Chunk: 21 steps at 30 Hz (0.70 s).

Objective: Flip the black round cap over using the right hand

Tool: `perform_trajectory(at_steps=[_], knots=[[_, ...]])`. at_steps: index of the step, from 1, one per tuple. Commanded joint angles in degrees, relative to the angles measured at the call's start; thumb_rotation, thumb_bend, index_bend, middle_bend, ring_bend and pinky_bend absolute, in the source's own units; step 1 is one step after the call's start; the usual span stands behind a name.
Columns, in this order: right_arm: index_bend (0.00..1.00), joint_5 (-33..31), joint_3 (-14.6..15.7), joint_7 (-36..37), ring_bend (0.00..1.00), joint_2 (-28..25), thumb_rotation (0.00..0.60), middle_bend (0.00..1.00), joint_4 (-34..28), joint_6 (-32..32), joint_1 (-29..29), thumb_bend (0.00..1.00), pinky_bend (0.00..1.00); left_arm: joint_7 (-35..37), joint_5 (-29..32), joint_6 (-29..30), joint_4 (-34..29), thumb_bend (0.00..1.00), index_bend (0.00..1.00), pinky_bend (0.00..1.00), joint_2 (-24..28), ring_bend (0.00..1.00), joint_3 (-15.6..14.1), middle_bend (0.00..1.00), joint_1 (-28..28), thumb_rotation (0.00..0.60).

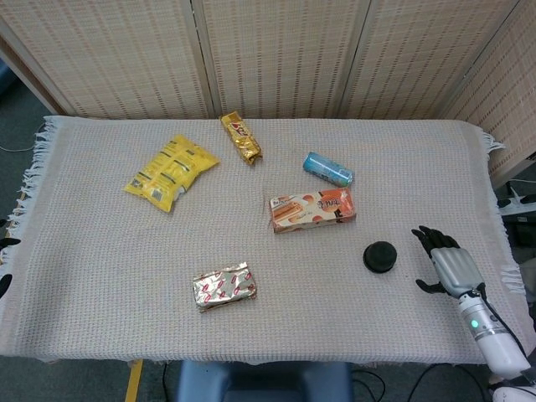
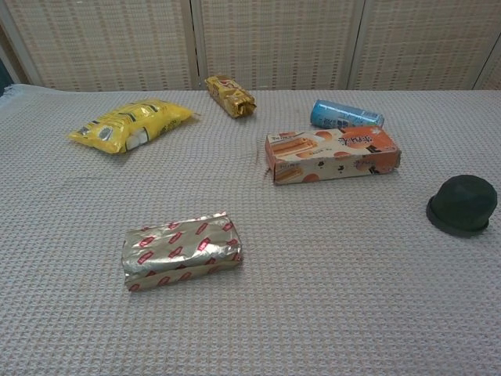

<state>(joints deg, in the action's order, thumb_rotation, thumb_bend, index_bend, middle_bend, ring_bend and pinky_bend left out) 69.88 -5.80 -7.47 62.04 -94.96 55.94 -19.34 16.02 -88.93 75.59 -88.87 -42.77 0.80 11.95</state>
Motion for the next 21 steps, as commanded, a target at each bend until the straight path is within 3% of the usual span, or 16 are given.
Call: perform_trajectory(at_steps=[1, 10, 21], knots=[[0.0, -1.7, -0.7, -0.1, 0.0, 0.7, 0.6, 0.0, 0.4, -3.0, -2.2, 0.16, 0.12, 0.6, -0.3, 0.5, 0.4, 0.44, 0.21, 0.26, -0.1, 0.0, 0.1, 0.0, -0.1, 0.6], [0.0, -6.1, -0.5, 0.2, 0.0, 2.8, 0.6, 0.0, 2.1, -12.0, -7.6, 0.15, 0.12, 1.2, -0.2, -0.4, 0.9, 0.45, 0.2, 0.23, 0.4, 0.0, -0.3, 0.0, 0.1, 0.6], [0.0, -13.6, -0.2, -3.4, 0.0, 7.5, 0.6, 0.0, 7.4, -14.7, -11.9, 0.15, 0.12, 0.8, 1.0, -1.4, 0.0, 0.44, 0.2, 0.23, 1.0, 0.0, -0.2, 0.0, 0.2, 0.6]])
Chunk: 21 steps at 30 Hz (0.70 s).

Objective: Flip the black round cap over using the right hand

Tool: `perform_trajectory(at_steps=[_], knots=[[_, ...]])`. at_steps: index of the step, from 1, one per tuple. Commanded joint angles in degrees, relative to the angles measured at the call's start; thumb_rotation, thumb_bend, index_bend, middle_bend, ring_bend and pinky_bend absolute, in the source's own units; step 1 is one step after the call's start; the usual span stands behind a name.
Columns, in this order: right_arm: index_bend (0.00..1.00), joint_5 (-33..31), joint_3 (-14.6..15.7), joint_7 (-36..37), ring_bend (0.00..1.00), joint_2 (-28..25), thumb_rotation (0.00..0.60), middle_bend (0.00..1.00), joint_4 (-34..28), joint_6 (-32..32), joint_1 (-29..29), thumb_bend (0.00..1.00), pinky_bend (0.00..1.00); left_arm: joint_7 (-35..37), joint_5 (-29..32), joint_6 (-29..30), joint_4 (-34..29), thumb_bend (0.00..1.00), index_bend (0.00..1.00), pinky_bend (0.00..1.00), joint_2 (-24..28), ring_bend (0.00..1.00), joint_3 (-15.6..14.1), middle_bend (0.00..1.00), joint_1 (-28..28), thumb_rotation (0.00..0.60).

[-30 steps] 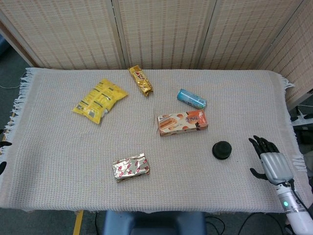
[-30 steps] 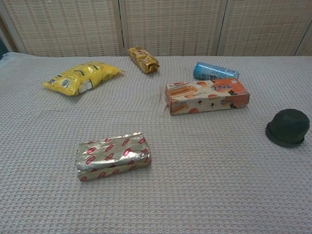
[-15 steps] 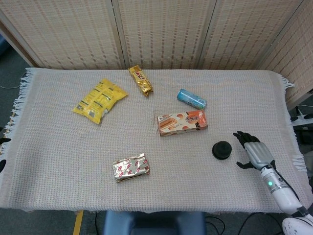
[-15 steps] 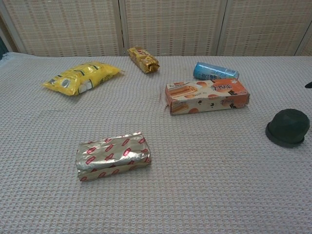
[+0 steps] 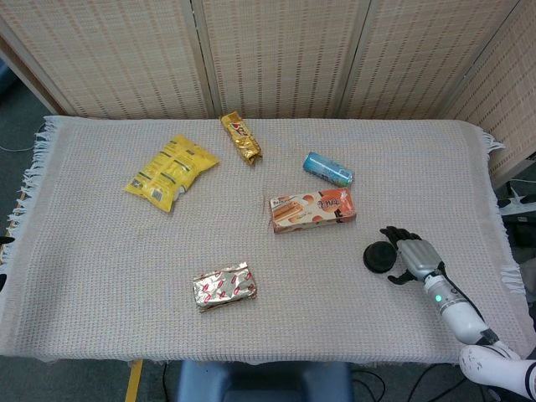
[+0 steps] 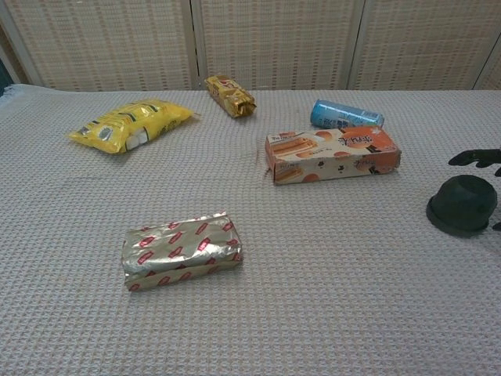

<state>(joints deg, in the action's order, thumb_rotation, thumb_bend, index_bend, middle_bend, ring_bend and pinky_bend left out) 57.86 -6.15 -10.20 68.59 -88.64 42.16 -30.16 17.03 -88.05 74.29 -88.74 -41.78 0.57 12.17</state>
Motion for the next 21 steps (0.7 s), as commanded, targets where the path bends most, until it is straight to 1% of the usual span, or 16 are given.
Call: perform_trajectory(at_steps=[1, 5, 7, 9, 10, 13, 15, 21], knots=[[0.0, -2.1, 0.2, -0.8, 0.0, 1.2, 0.6, 0.0, 1.4, -1.2, -1.3, 0.15, 0.13, -0.3, 0.2, -0.1, -0.2, 0.44, 0.2, 0.23, 0.0, 0.0, 0.1, 0.0, 0.0, 0.6], [0.0, -4.0, 0.6, -1.1, 0.0, 2.4, 0.6, 0.0, 3.0, -2.3, -2.6, 0.15, 0.14, -0.6, 0.6, -0.1, -0.4, 0.44, 0.21, 0.23, 0.0, 0.0, 0.1, 0.0, -0.1, 0.6], [0.01, -4.6, 0.7, -1.3, 0.01, 3.2, 0.6, 0.0, 4.0, -2.3, -3.0, 0.15, 0.19, -0.7, 0.6, -0.1, -0.5, 0.44, 0.21, 0.23, 0.1, 0.0, 0.1, 0.0, -0.1, 0.6], [0.03, -5.1, 0.7, -1.3, 0.04, 3.9, 0.6, 0.03, 4.9, -2.3, -3.3, 0.15, 0.26, -0.7, 0.6, -0.1, -0.5, 0.44, 0.21, 0.23, 0.1, 0.0, 0.2, 0.0, -0.1, 0.6], [0.04, -5.2, 0.7, -1.3, 0.06, 4.1, 0.6, 0.05, 5.0, -2.3, -3.4, 0.15, 0.28, -0.8, 0.6, -0.1, -0.5, 0.44, 0.21, 0.24, 0.1, 0.0, 0.2, 0.0, -0.1, 0.6], [0.1, -5.5, 0.8, -1.5, 0.16, 4.6, 0.6, 0.13, 5.6, -2.1, -3.6, 0.15, 0.36, -0.8, 0.7, -0.1, -0.5, 0.44, 0.21, 0.24, 0.1, 0.0, 0.2, 0.0, -0.1, 0.6], [0.18, -5.9, 0.9, -1.6, 0.26, 5.5, 0.6, 0.21, 6.8, -1.8, -3.9, 0.15, 0.45, -0.6, 0.8, -0.2, -0.6, 0.45, 0.21, 0.24, 0.2, 0.0, 0.2, 0.0, -0.1, 0.6], [0.33, -5.5, 1.2, -2.0, 0.43, 6.7, 0.6, 0.35, 8.0, 0.5, -3.6, 0.15, 0.6, -0.2, 0.6, 0.0, -0.6, 0.45, 0.21, 0.24, 0.3, 0.0, 0.2, 0.0, -0.2, 0.6]])
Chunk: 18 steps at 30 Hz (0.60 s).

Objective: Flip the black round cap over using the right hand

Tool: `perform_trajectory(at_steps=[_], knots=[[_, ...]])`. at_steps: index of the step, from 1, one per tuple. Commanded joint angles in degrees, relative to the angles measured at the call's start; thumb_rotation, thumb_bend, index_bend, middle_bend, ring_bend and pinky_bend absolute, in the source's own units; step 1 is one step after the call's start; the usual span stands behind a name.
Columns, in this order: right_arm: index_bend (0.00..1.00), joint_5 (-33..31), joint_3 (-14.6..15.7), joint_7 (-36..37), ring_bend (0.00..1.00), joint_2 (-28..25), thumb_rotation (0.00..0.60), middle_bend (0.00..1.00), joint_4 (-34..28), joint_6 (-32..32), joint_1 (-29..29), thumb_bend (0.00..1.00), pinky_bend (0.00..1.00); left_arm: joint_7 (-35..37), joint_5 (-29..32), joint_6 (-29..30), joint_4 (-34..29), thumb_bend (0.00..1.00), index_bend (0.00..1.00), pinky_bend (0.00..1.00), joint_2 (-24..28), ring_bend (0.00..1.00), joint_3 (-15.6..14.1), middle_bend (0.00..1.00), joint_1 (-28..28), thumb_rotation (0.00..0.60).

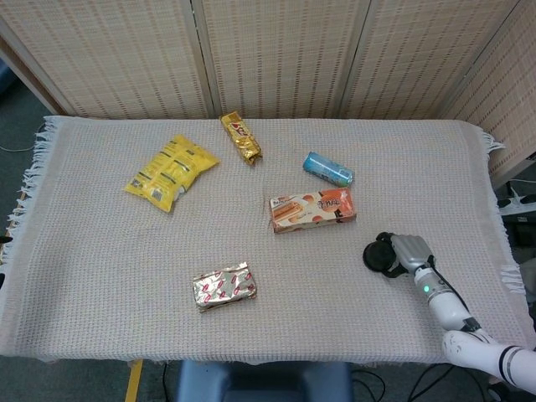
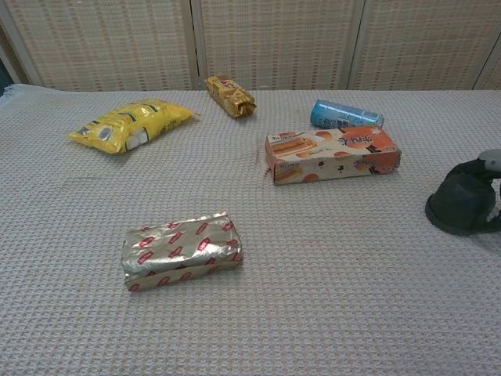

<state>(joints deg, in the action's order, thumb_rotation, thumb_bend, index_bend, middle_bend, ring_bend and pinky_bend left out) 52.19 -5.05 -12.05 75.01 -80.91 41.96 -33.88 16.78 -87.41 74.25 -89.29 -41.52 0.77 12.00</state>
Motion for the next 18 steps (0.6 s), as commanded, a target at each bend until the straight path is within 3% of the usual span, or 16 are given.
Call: perform_trajectory(at_steps=[1, 6, 13, 18], knots=[[0.36, 0.2, 0.2, -0.2, 0.46, 0.4, 0.6, 0.37, 0.3, 1.2, 0.2, 0.15, 0.63, 0.0, -0.1, 0.0, 0.0, 0.45, 0.21, 0.24, 0.0, 0.0, 0.0, 0.0, 0.0, 0.6], [0.48, 0.7, 0.4, -0.7, 0.58, 0.9, 0.6, 0.44, 0.7, 3.3, 0.7, 0.15, 0.73, 0.0, -0.1, 0.0, 0.0, 0.45, 0.21, 0.24, 0.0, 0.0, 0.0, 0.0, 0.0, 0.6], [0.57, 1.5, 0.4, -1.7, 0.65, 1.4, 0.6, 0.51, 1.1, 7.0, 1.9, 0.2, 0.79, 0.1, -0.2, 0.0, -0.1, 0.45, 0.21, 0.24, 0.1, 0.0, -0.1, 0.0, 0.0, 0.6], [0.6, 9.0, -0.1, 2.6, 0.65, 2.1, 0.6, 0.52, 1.2, 13.8, 4.2, 0.21, 0.79, 0.1, -0.3, 0.1, -0.1, 0.45, 0.21, 0.24, 0.0, 0.0, -0.1, 0.0, -0.1, 0.6]])
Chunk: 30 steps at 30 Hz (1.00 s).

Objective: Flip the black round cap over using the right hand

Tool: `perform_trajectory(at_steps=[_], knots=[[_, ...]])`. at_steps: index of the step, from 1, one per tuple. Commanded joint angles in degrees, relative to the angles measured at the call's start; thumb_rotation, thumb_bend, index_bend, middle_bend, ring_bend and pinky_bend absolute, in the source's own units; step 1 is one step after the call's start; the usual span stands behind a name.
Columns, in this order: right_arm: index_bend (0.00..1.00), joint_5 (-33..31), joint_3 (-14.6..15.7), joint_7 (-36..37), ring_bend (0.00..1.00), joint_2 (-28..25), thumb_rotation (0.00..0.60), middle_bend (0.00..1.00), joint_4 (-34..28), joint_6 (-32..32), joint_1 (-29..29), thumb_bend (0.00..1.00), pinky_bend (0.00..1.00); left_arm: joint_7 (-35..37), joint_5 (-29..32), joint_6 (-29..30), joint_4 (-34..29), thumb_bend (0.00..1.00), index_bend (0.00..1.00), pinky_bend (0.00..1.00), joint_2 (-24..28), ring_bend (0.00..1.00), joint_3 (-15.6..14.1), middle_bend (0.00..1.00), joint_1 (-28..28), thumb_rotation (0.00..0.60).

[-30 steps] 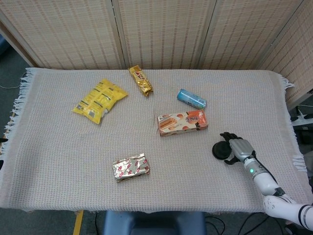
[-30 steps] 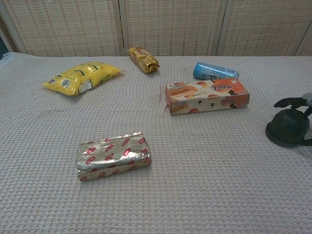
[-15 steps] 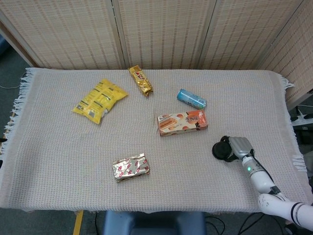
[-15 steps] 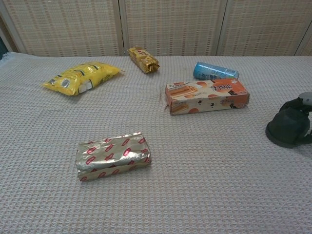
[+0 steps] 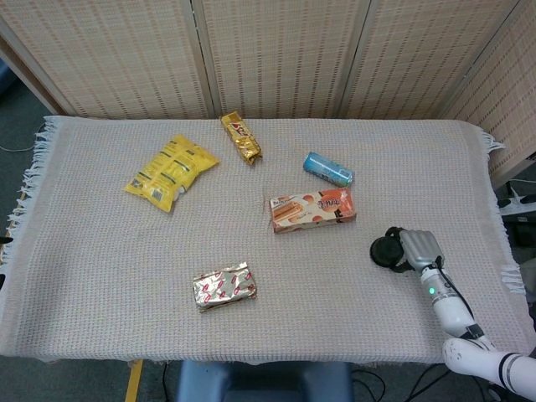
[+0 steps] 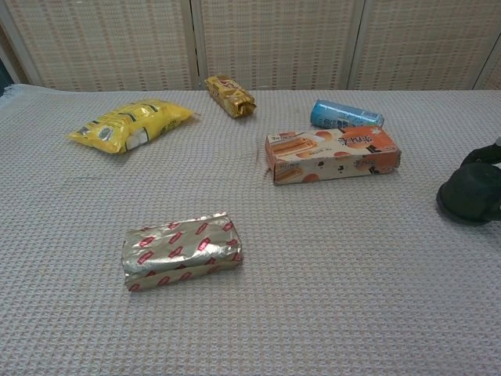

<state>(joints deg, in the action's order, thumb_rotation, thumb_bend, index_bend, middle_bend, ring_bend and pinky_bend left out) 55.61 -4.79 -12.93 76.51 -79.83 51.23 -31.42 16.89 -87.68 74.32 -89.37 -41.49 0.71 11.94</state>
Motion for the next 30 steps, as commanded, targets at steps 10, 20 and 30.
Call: perform_trajectory(at_steps=[10, 20, 30], knots=[[0.61, 36.9, 1.7, 31.4, 0.65, 8.1, 0.6, 0.52, 16.3, 35.1, 7.3, 0.21, 0.79, -0.1, -0.3, -0.2, -0.2, 0.45, 0.21, 0.24, 0.0, 0.0, -0.1, 0.0, 0.1, 0.6], [0.61, 19.8, -1.0, 8.8, 0.65, 0.5, 0.6, 0.53, 3.2, 19.9, 9.2, 0.21, 0.79, 0.0, -0.3, -0.3, -0.1, 0.45, 0.21, 0.24, 0.1, 0.0, -0.2, 0.0, 0.2, 0.6], [0.62, 0.3, -4.6, -10.6, 0.65, -2.1, 0.6, 0.53, -5.0, 11.6, 6.9, 0.21, 0.79, 0.0, -0.3, -0.6, -0.1, 0.45, 0.21, 0.24, 0.1, 0.0, -0.2, 0.0, 0.3, 0.6]])
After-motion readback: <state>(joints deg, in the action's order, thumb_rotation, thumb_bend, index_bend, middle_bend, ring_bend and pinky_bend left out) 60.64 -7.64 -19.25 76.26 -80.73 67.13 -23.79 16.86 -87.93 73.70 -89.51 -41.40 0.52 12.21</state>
